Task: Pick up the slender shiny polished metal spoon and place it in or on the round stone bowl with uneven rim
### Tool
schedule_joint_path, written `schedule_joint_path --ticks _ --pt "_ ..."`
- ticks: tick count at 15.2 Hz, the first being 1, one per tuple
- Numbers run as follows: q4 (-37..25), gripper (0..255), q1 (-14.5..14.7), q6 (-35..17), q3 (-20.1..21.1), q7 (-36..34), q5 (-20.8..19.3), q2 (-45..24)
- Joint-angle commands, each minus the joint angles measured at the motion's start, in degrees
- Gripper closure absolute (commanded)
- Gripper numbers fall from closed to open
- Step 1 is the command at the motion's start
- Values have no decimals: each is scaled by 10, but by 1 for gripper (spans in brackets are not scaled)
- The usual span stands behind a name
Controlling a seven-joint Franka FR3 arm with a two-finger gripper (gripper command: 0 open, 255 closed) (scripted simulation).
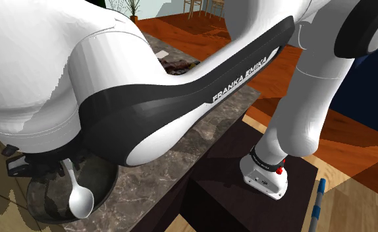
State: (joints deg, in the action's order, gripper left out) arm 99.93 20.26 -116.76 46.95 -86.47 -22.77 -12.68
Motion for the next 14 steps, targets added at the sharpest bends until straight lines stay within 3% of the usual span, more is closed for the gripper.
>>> schedule_joint_path --ticks 1,4,5,10,14 --pt "1 255 0 -1 0 0 0 0" --pt "1 255 0 -1 0 0 0 0" --pt "1 0 0 -1 0 0 0 0" --pt "1 0 0 -1 0 0 0 0" --pt "-38 0 -3 56 11 19 30 30"
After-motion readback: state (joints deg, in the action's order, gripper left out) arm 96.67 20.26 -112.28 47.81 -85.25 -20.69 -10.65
